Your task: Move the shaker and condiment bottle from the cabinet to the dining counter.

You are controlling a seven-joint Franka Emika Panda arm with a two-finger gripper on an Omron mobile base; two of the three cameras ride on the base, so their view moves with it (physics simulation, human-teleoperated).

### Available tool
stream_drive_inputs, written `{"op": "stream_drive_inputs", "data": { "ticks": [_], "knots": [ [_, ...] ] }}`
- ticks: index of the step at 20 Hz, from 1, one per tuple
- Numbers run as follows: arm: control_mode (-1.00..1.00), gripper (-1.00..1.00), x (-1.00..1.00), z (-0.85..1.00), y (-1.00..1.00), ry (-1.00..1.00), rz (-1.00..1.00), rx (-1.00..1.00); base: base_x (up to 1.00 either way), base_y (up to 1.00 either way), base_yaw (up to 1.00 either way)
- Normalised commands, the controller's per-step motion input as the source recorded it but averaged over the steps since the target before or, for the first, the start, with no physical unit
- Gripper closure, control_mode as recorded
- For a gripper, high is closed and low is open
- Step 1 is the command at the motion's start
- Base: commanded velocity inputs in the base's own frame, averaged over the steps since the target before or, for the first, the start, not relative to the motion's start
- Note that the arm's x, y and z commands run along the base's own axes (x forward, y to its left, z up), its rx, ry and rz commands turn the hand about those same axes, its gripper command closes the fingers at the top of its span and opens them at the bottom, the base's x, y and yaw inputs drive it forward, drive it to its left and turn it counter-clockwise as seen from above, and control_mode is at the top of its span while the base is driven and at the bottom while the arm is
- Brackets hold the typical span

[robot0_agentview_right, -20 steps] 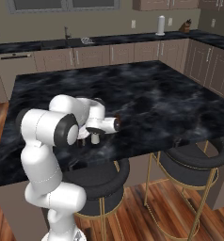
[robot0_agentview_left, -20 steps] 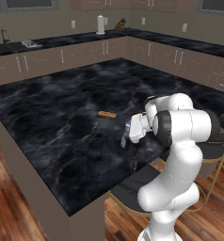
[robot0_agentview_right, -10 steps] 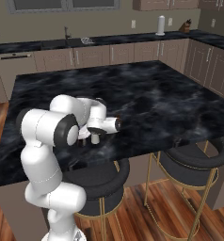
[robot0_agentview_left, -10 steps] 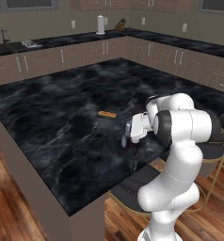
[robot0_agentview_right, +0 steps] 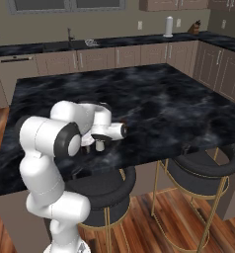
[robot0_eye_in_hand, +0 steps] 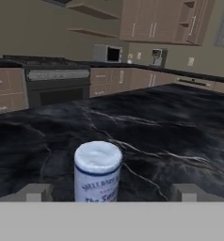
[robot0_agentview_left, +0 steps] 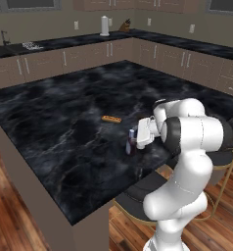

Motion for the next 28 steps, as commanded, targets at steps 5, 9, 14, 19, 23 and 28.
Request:
{"op": "stream_drive_inputs", "data": {
  "ticks": [5, 9, 14, 19, 23, 28],
  "knots": [
    [-1.0, -1.0, -0.16, 0.2, -0.02, -0.02, 0.0, -0.02, 0.0, 0.0, 0.0],
    [-1.0, -1.0, -0.21, 0.19, -0.12, 0.01, -0.09, -0.01, 0.0, 0.0, 0.0],
    [-1.0, -1.0, -0.22, 0.21, -0.12, 0.06, -0.13, -0.02, 0.0, 0.0, 0.0],
    [-1.0, -1.0, -0.21, 0.29, -0.07, 0.15, -0.14, -0.03, 0.0, 0.0, 0.0],
    [-1.0, -1.0, -0.33, 0.4, -0.04, 0.23, -0.12, -0.07, 0.0, 0.0, 0.0],
    [-1.0, -1.0, -0.46, 0.34, -0.07, 0.13, -0.15, -0.07, 0.0, 0.0, 0.0]
  ]
}}
